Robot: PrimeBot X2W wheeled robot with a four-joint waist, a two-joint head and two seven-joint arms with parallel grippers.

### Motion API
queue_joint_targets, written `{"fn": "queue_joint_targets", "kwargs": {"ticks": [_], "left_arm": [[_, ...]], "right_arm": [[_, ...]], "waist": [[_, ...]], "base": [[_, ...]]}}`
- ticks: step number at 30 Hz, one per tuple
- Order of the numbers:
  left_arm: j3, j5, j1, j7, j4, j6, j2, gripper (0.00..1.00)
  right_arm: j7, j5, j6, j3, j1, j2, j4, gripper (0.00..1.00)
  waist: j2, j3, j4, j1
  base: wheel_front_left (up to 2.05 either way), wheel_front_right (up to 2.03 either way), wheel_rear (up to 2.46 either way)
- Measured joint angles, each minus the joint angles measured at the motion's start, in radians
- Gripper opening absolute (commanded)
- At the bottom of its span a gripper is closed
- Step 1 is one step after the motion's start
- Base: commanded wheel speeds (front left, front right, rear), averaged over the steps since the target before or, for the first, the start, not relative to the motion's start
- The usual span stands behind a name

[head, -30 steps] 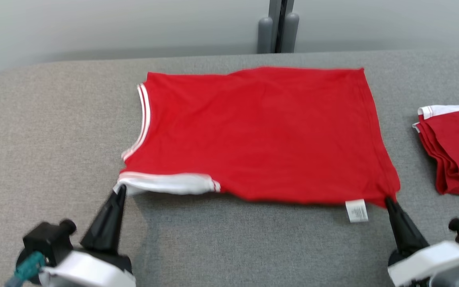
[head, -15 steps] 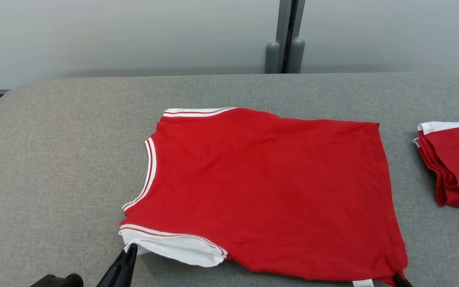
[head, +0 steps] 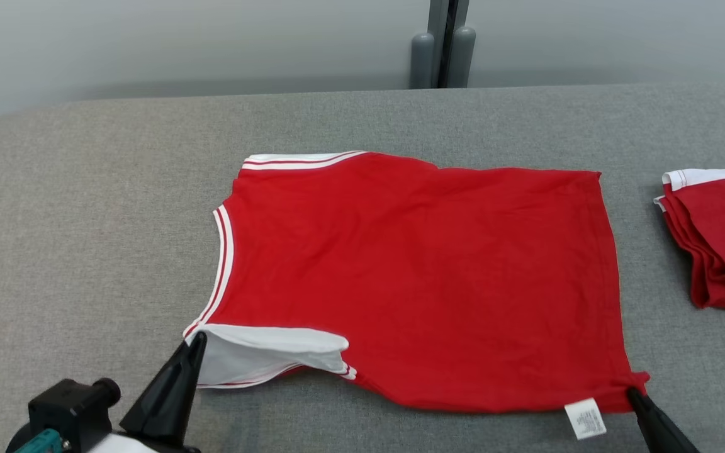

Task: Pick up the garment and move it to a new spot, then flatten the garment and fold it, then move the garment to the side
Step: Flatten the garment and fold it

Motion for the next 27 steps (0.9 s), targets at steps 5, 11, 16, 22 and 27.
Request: {"fn": "queue_joint_targets", "kwargs": {"ticks": [5, 11, 16, 22, 27], "left_arm": [[0.004, -0.001, -0.117, -0.011, 0.081, -0.048, 0.009, 0.00], [-0.005, -0.009, -0.257, -0.038, 0.199, -0.108, 0.004, 0.00], [-0.012, -0.022, -0.347, -0.092, 0.334, -0.161, -0.024, 0.00], [-0.018, -0.029, -0.431, -0.190, 0.504, -0.211, -0.062, 0.00], [-0.014, -0.053, -0.454, -0.247, 0.610, -0.237, -0.094, 1.00]], "right_arm": [[-0.023, 0.016, 0.000, -0.015, -0.100, 0.001, 0.024, 0.00], [-0.040, 0.002, 0.000, -0.021, -0.225, 0.001, 0.070, 0.00], [-0.056, 0.009, 0.000, 0.001, -0.306, 0.001, 0.128, 0.00], [-0.094, -0.005, 0.000, 0.028, -0.364, 0.002, 0.197, 0.00], [-0.138, -0.018, 0.000, 0.043, -0.371, 0.002, 0.217, 1.00]], "waist": [[0.0000, 0.041, -0.011, 0.0000], [0.0000, 0.101, -0.026, 0.0000], [0.0000, 0.149, -0.032, 0.0000], [0.0000, 0.185, -0.030, 0.0000], [0.0000, 0.184, -0.028, 0.0000]], "base": [[0.00, 0.00, 0.00], [0.00, 0.00, 0.00], [0.00, 0.00, 0.00], [0.00, 0.00, 0.00], [0.00, 0.00, 0.00]]}}
